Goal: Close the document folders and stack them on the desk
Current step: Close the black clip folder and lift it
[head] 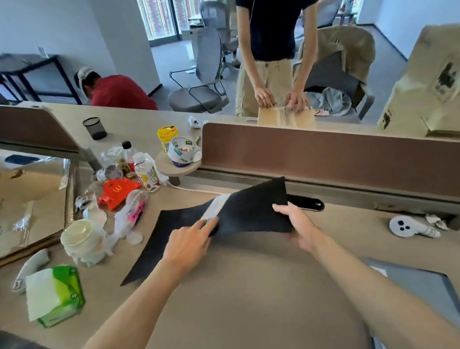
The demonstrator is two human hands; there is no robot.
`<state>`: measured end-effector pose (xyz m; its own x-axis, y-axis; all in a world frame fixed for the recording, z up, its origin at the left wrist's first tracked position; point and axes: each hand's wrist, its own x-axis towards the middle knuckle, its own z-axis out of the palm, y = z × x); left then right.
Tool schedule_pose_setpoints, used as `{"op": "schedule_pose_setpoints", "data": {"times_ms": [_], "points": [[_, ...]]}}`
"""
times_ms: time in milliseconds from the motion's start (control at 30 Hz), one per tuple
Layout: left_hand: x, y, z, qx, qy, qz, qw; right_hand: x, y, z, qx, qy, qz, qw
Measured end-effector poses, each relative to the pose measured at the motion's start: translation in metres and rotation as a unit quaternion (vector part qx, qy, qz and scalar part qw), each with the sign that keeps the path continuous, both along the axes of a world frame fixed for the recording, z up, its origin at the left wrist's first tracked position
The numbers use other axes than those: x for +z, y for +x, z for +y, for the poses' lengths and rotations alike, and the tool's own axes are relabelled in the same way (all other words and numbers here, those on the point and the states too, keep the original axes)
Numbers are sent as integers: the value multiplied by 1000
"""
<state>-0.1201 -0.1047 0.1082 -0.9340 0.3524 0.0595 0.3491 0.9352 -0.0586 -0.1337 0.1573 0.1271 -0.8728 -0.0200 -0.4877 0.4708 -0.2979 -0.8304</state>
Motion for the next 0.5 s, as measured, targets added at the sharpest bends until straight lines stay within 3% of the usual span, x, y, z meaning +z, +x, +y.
{"op": "schedule_pose_setpoints", "data": {"times_ms": [200,333,433,500], "points": [[33,-3,4,22,38,87,995,28,-5,15,44,-59,63,995],[43,13,0,31,151,108,982,14,3,30,28,-73,38,996],[49,33,1,76,286,151,943,0,12,34,33,-61,24,997],[51,48,5,122,392,174,895,-9,16,35,40,-46,24,998]]}}
